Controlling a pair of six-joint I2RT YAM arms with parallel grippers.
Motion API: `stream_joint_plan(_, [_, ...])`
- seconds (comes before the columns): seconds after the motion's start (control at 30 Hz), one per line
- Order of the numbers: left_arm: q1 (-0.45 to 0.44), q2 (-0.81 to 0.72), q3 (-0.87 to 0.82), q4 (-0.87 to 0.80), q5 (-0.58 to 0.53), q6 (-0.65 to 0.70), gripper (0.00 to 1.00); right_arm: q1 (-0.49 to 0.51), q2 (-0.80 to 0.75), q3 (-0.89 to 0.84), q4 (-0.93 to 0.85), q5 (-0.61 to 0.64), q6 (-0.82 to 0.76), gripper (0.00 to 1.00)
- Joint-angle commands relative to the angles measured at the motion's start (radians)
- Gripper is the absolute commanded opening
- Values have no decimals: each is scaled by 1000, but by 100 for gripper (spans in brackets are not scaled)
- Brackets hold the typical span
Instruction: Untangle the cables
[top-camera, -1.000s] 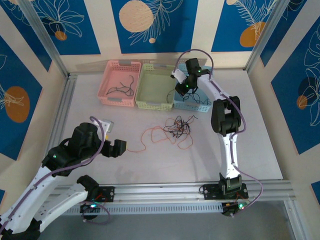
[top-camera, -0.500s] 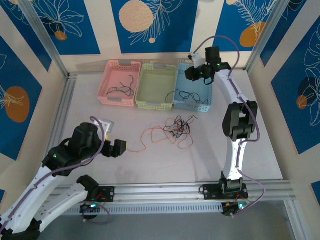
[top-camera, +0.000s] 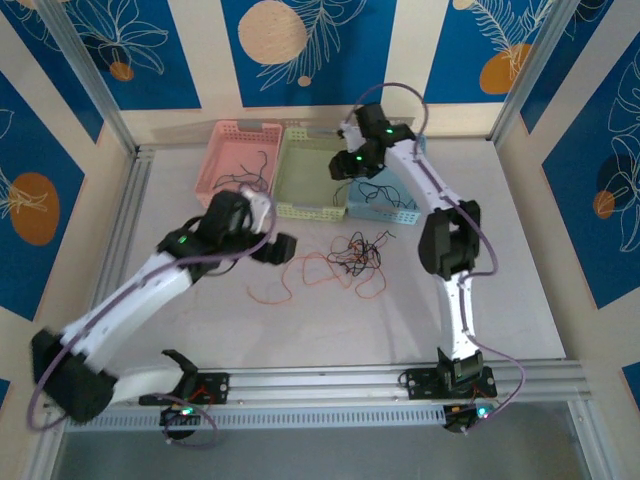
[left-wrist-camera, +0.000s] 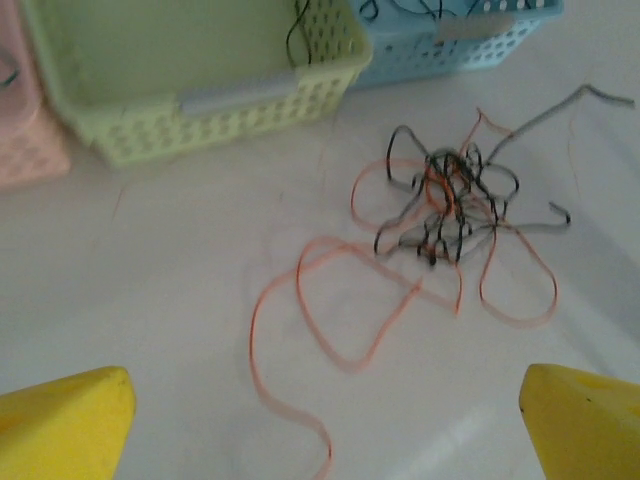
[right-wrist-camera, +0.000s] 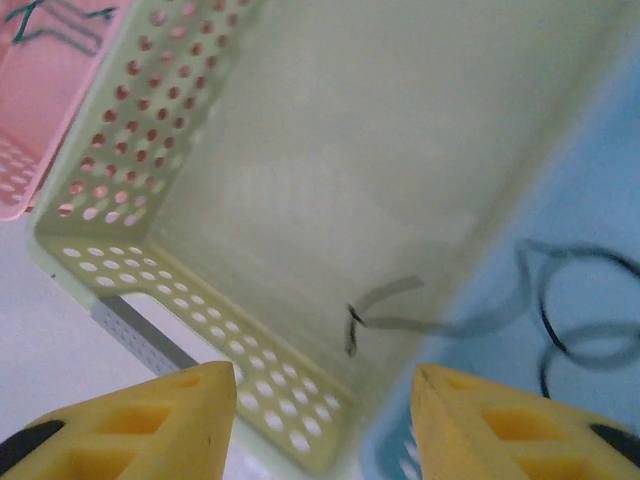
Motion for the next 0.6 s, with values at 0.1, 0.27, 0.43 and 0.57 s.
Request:
stream_joint_plan(0.1, [78, 458, 385, 163, 144, 179, 97, -79, -383, -361, 170, -107, 246, 50])
stream_joint_plan(0.27, [89, 793, 766, 44, 225, 269, 95, -89, -599, -594, 214, -115, 255, 50])
stream_joint_plan(0.43, [104, 982, 968, -22, 337, 341, 90, -126, -739, -724, 215, -141, 246, 50])
stream_joint_plan(0.57, [114, 1063, 1035, -55, 343, 366, 88, -145, -798, -769, 199, -146, 229, 50])
